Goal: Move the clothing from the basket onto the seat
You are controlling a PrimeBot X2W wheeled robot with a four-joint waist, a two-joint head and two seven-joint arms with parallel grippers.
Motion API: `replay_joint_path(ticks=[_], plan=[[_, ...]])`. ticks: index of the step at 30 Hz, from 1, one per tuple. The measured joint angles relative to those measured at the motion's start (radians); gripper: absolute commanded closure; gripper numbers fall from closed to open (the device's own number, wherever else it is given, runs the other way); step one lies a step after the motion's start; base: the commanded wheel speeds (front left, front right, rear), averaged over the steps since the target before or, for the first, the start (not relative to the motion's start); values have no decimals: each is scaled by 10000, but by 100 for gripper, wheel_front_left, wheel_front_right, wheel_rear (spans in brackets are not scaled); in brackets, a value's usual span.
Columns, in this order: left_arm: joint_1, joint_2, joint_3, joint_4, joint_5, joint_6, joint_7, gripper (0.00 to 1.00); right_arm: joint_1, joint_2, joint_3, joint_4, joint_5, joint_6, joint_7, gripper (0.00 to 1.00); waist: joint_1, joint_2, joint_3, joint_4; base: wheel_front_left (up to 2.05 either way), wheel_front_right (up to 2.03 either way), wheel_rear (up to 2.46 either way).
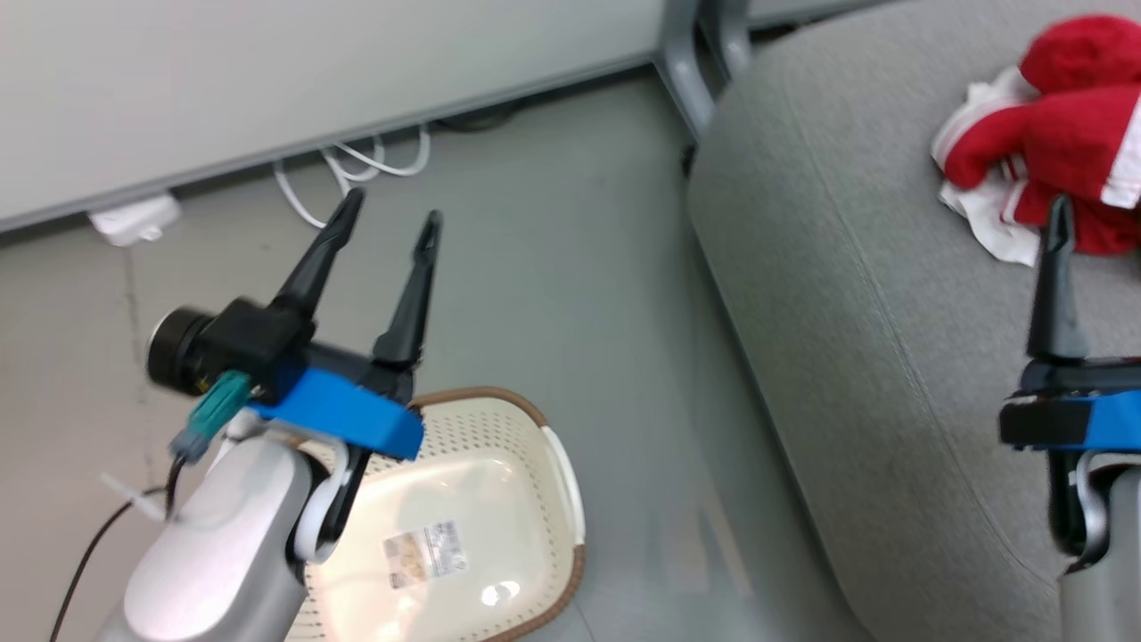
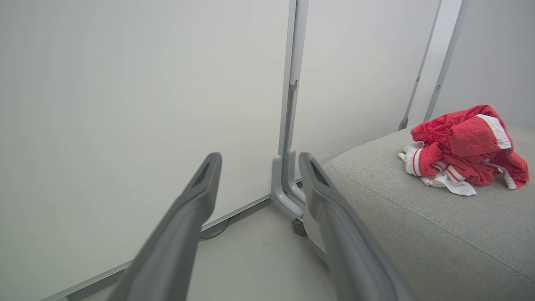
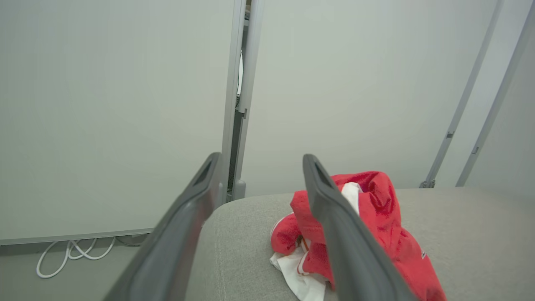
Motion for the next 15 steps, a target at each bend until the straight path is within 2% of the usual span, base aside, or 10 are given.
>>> replay_joint_path(ticks=[7, 15], plan=[[2013, -447, 2142, -387, 732, -38, -2, 0, 1048, 443, 1011, -295, 293, 0, 0, 0, 1, 0, -1097, 979, 0, 0, 0], [4144, -993, 3630, -525, 1613, -556, -2, 0, 2026, 725, 1870, 13, 744, 0, 0, 0, 1, 0, -2165, 1800, 0, 0, 0]])
